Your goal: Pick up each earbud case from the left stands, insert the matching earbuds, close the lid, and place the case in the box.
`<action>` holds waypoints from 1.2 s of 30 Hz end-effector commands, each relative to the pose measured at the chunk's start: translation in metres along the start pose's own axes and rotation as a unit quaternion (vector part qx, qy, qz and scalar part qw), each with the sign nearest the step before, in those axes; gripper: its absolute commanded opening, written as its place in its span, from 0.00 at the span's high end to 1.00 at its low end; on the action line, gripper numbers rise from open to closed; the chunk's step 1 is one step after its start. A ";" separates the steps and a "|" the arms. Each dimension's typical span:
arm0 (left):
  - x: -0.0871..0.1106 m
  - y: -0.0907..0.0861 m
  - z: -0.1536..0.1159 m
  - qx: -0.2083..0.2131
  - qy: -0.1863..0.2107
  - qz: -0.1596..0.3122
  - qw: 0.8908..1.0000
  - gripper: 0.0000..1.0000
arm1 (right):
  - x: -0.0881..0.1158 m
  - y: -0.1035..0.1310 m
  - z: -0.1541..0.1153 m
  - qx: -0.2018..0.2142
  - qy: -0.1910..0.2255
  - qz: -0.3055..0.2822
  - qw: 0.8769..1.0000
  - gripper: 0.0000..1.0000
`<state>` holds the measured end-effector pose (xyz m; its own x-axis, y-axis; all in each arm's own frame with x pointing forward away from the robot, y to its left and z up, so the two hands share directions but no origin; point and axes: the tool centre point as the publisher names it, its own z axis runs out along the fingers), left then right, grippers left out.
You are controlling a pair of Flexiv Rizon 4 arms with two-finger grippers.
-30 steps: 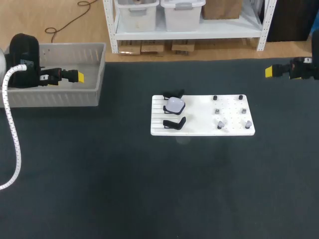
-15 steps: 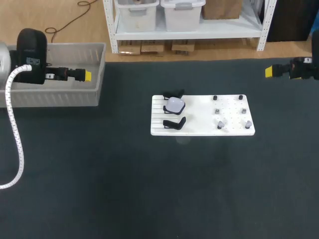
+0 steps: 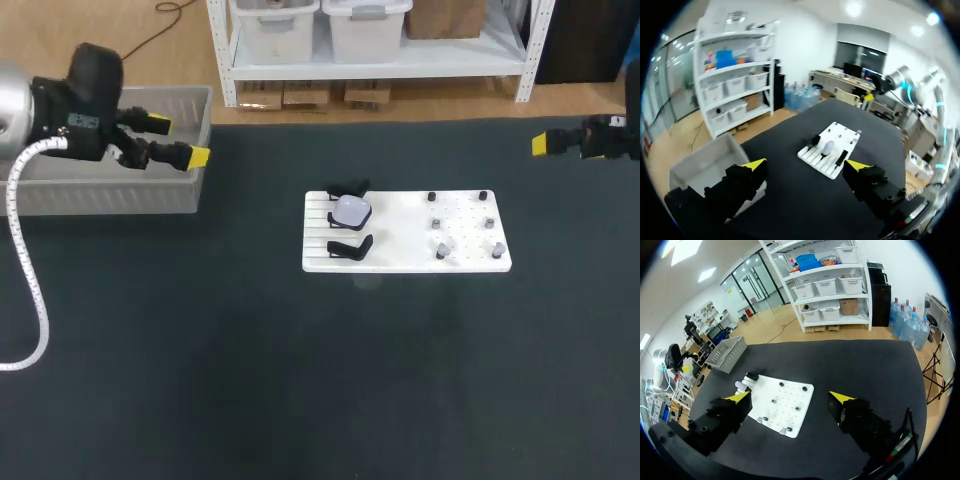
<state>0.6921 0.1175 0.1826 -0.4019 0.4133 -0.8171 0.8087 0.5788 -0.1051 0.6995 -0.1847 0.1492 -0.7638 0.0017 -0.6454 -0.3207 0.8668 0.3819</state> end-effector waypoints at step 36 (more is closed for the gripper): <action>0.041 -0.028 0.139 0.280 0.032 0.187 0.941 0.00 | 0.000 0.000 0.000 0.001 0.000 0.000 1.000 0.00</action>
<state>0.7030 0.0288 0.0829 -0.0526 0.5718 -0.8187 0.9979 -0.0010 -0.0648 0.6995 -0.1846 0.1492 -0.7639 0.0017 -0.6454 -0.3208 0.8668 0.3819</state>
